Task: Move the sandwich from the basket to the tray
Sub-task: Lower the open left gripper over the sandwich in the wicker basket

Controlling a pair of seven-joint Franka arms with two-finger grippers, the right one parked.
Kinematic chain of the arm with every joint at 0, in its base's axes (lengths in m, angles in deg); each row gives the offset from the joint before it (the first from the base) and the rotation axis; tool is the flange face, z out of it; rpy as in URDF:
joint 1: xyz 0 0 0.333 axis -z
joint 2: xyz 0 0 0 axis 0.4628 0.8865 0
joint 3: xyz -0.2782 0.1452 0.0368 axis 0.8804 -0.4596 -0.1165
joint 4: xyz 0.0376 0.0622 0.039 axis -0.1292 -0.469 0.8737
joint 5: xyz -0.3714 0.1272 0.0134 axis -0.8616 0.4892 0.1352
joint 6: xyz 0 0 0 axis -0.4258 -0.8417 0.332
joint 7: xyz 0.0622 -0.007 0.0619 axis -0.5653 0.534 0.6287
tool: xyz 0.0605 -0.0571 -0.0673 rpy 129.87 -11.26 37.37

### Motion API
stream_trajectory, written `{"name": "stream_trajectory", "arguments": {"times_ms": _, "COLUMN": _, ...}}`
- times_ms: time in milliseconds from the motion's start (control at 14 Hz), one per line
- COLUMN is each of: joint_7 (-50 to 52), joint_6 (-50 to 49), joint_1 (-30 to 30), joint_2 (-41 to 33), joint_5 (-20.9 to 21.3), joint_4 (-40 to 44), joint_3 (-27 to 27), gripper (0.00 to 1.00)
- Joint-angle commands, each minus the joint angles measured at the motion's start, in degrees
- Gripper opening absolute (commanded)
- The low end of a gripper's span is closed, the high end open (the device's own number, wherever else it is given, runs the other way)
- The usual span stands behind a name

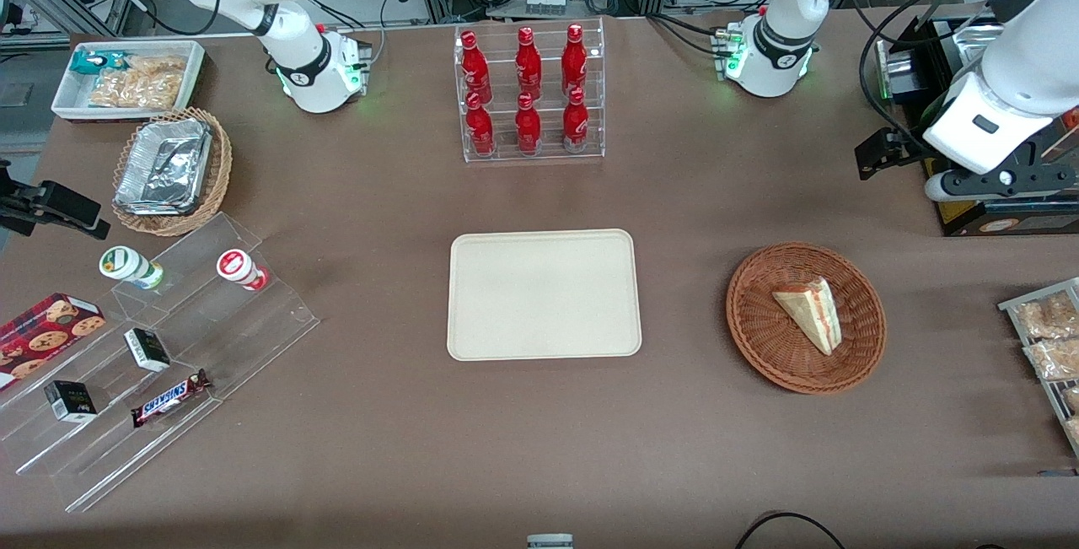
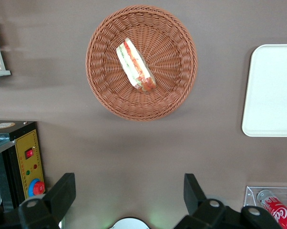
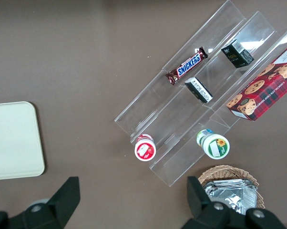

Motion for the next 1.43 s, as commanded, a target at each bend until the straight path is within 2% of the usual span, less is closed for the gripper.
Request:
{"name": "stream_trajectory", "arguments": {"times_ms": 0, "joint_7": -2.2, "joint_6": -0.6, "joint_1": 0.4, "joint_2": 0.7, "joint_5": -0.2, "joint_4": 0.4, "joint_3": -0.6, "gripper": 1.0}}
{"name": "stream_trajectory", "arguments": {"times_ms": 429, "joint_7": -5.0, "joint_6": 1.7, "joint_1": -0.8, "joint_2": 8.5, "joint_5": -0.8, "joint_4": 0.3, "joint_3": -0.7, "gripper": 1.0}}
{"name": "stream_trajectory", "arguments": {"times_ms": 786, "joint_7": -4.5, "joint_6": 10.2, "joint_1": -1.9, "joint_2": 15.1, "joint_5": -0.4, "joint_4": -2.3, "joint_3": -1.3, "gripper": 1.0}}
{"name": "stream_trajectory", "arguments": {"times_ms": 1143, "joint_7": 4.8, "joint_6": 17.0, "joint_1": -2.2, "joint_2": 21.0, "joint_5": -0.4, "joint_4": -5.0, "joint_3": -1.3, "gripper": 1.0}}
{"name": "stream_trajectory", "arguments": {"times_ms": 1357, "joint_7": 11.2, "joint_6": 24.5, "joint_1": -2.2, "joint_2": 21.7, "joint_5": -0.4, "joint_4": -8.6, "joint_3": -1.3, "gripper": 1.0}}
